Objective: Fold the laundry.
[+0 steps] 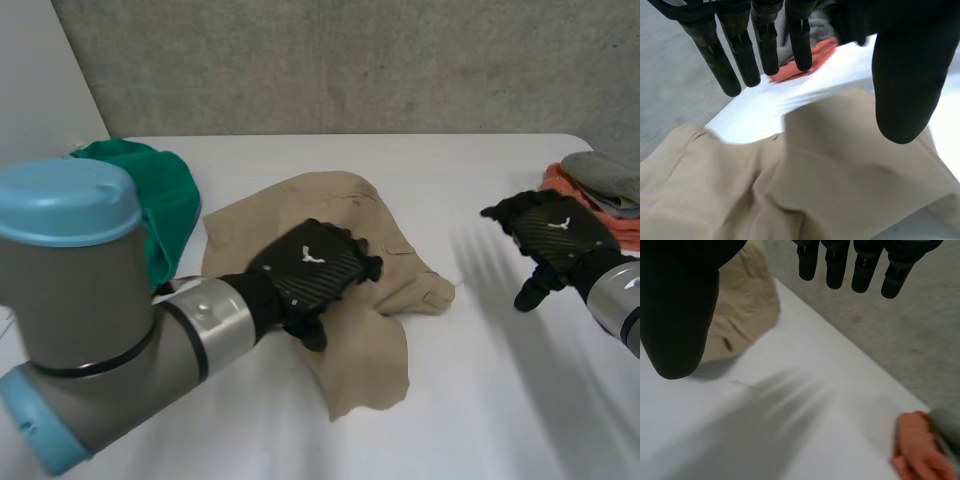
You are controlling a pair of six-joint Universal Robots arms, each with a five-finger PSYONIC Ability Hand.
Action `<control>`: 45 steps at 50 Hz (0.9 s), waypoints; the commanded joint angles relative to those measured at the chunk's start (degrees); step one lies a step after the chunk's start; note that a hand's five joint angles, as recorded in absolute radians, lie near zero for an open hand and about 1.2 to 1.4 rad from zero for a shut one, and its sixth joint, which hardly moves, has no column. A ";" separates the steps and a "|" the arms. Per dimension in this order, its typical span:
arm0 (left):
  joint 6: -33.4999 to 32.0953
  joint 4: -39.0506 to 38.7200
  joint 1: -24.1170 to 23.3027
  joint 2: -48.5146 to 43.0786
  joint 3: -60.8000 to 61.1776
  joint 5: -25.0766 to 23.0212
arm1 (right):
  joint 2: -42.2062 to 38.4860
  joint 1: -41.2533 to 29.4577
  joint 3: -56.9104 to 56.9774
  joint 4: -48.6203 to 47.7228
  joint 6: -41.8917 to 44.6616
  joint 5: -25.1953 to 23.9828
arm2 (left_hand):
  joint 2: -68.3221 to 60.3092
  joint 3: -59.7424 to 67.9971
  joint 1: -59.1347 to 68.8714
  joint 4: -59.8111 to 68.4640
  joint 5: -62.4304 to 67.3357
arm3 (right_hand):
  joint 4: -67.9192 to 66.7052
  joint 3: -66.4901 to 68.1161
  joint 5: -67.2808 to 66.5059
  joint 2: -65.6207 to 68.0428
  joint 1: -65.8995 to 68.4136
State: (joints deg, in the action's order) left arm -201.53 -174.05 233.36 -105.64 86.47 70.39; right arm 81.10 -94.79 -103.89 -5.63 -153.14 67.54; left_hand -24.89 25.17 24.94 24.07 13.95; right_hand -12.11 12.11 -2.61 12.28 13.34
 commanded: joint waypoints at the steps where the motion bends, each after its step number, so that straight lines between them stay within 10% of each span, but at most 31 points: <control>1: 16.41 -4.18 -1.67 7.11 6.68 16.59 | -4.97 -5.14 3.42 2.91 -6.63 -0.31 | -0.29 0.02 0.25 1.12 1.23 | -0.99 0.99 -0.49 0.82 -0.24; 16: 36.99 -4.98 -4.22 -2.63 9.34 23.82 | -24.13 -12.43 16.07 -2.36 -13.32 0.39 | -2.14 1.86 2.10 2.97 3.08 | -18.81 18.81 -18.31 18.64 17.58; 22: 40.34 -4.98 -7.38 -8.17 5.38 23.39 | -25.99 -13.23 17.23 -5.35 -12.97 0.92 | -6.17 5.90 6.13 7.00 7.11 | -67.80 67.80 -67.30 67.63 66.57; 28: 40.78 -5.07 -8.18 -13.01 -1.29 23.56 | -24.50 -12.88 16.00 -6.85 -12.27 3.47 | -19.94 19.66 19.90 20.77 20.88 | -67.89 67.89 -67.39 67.72 66.66; 32: 40.70 -4.89 -8.27 -17.05 -5.51 24.35 | -20.73 -12.70 14.59 -7.12 -11.30 4.26 | -55.05 54.77 55.01 55.87 55.99 | -67.89 67.89 -67.39 67.72 66.66; 45: 35.52 3.27 -5.11 -1.51 -6.22 24.00 | 0.54 -12.53 12.83 2.62 9.78 6.63 | -55.11 54.83 55.06 55.93 56.05 | -67.89 67.89 -67.39 67.72 66.66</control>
State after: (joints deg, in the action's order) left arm -162.28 -174.93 225.93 -117.03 79.34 94.71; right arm 72.83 -107.30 -91.86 -9.97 -152.10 72.66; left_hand -68.33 67.78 65.38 68.22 56.89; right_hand -68.44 65.77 -56.13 67.08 63.64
